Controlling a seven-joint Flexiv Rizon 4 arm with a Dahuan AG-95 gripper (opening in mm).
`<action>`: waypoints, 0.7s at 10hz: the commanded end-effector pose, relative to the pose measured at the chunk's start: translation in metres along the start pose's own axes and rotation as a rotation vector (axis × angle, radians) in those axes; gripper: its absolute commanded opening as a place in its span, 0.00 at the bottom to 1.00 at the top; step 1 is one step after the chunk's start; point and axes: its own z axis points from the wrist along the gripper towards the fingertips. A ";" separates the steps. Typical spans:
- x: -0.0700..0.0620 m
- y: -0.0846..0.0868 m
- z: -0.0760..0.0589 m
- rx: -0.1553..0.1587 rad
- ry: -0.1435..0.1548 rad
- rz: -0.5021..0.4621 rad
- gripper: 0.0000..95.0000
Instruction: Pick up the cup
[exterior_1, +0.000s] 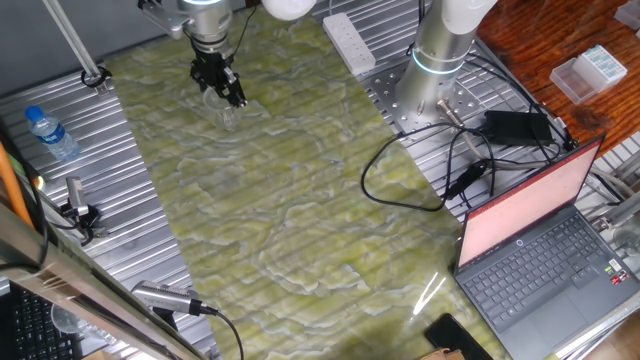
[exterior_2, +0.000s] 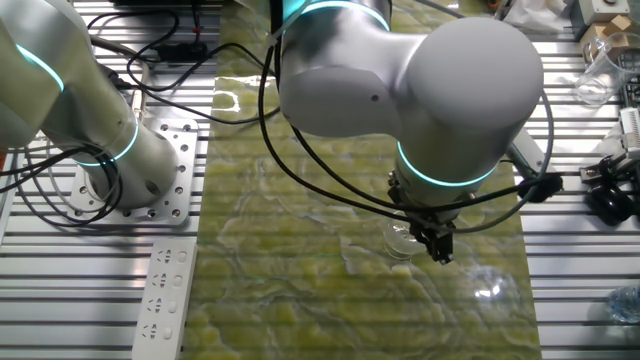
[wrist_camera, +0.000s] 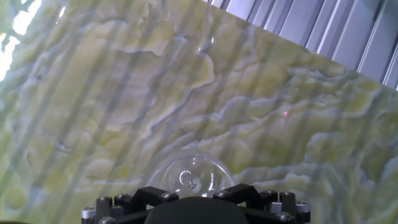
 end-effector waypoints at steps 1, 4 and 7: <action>-0.001 0.001 0.002 -0.003 -0.002 -0.002 1.00; -0.002 0.002 0.005 -0.006 -0.004 -0.003 1.00; -0.002 0.002 0.005 -0.003 -0.005 -0.002 0.60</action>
